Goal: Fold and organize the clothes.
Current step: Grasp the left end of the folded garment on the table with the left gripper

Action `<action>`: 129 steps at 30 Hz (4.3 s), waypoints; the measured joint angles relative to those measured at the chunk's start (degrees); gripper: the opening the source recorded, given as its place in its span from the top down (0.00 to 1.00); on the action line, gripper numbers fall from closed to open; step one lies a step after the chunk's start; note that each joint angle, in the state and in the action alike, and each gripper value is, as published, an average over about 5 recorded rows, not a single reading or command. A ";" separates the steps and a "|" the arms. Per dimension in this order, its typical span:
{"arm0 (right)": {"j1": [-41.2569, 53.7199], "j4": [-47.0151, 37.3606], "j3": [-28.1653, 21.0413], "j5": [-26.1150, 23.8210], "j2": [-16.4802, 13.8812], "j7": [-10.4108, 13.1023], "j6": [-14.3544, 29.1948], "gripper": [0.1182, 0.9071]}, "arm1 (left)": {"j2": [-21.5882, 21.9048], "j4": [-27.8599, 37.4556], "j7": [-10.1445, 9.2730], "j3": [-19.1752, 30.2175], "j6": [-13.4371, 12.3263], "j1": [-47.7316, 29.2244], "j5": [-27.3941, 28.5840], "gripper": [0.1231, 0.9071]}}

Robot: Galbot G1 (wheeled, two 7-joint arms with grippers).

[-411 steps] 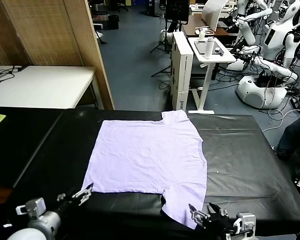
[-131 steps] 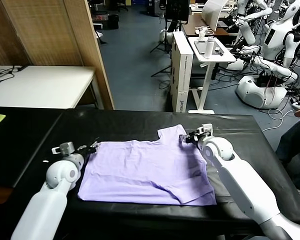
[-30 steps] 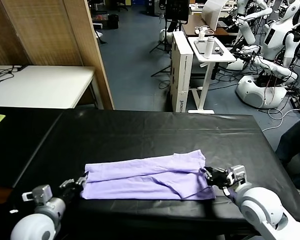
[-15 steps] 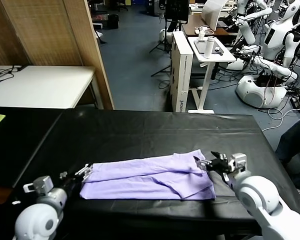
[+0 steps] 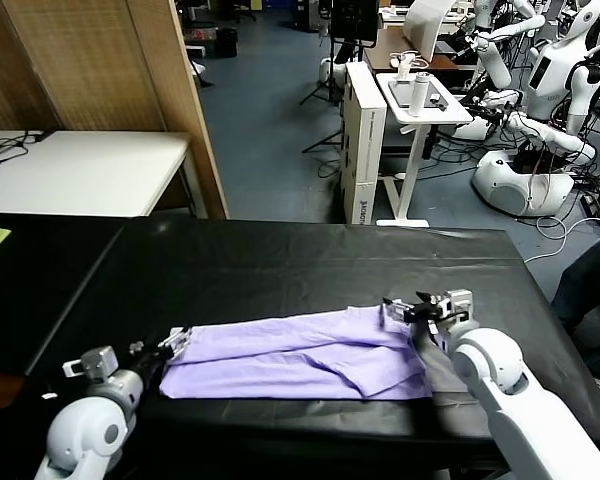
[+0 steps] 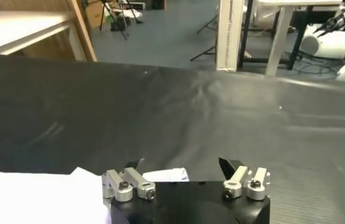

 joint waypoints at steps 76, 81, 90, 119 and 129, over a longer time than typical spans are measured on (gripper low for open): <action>-25.17 27.06 21.28 11.96 -7.68 -3.81 11.37 0.00 | 15.59 9.97 16.65 -3.08 9.72 -4.08 -22.40 0.00; -25.36 27.14 21.49 11.91 -7.68 -3.82 11.32 0.00 | 14.45 10.30 16.68 -2.43 9.51 -4.17 -22.05 0.00; -24.78 26.99 20.87 11.56 -7.35 -3.83 11.27 0.00 | 12.87 9.55 17.01 -1.47 9.44 -3.73 -22.02 0.00; -23.69 26.75 18.53 8.41 -5.83 -4.33 11.15 0.00 | 11.28 9.73 16.58 -0.02 9.72 -4.06 -22.28 0.50; -23.26 26.31 18.54 8.34 -5.52 -4.32 11.19 0.00 | 10.57 8.80 14.77 -0.03 10.06 -4.37 -21.07 0.94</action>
